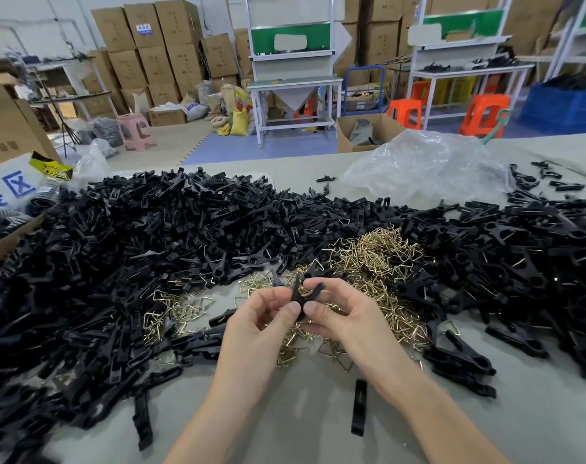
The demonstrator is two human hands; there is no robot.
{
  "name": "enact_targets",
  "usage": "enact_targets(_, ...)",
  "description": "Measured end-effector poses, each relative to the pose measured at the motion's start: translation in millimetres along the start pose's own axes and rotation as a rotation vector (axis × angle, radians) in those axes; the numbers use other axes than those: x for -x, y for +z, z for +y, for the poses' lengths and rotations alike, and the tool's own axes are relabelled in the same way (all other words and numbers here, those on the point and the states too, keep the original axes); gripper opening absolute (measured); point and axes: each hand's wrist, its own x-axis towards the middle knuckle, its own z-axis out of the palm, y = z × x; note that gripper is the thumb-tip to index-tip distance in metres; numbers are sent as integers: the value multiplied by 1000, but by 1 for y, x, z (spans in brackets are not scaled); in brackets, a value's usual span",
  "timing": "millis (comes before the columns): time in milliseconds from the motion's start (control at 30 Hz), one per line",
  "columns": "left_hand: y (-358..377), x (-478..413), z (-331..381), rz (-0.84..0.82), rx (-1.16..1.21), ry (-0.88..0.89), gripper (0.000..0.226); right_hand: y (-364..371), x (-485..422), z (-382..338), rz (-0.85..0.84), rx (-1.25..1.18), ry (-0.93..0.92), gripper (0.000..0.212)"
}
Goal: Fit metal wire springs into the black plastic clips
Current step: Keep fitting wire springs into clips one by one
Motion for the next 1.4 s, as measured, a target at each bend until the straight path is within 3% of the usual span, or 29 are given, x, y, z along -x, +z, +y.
enact_targets(333,2,2,2,-30,-19,25,19,0,1,-2,6,10,-5,26)
enact_targets(600,5,8,1,-17,-429,260,29,0,2,-4,44,-28,-11,21)
enact_targets(733,7,9,-1,-12,-551,314,45,-1,3,-5,76,-89,-36,13)
enact_targets(1100,11,10,-4,108,-505,345,34,1,4,-4,63,29,-51,22)
enact_targets(1200,10,9,-3,128,-504,337,31,-7,5,-9,110,358,-160,35)
enact_targets(1300,7,8,-3,146,-502,326,32,-26,1,-9,346,989,-380,44)
enact_targets(1400,5,6,-5,158,-510,306,32,-43,-3,-6,441,1360,-199,50)
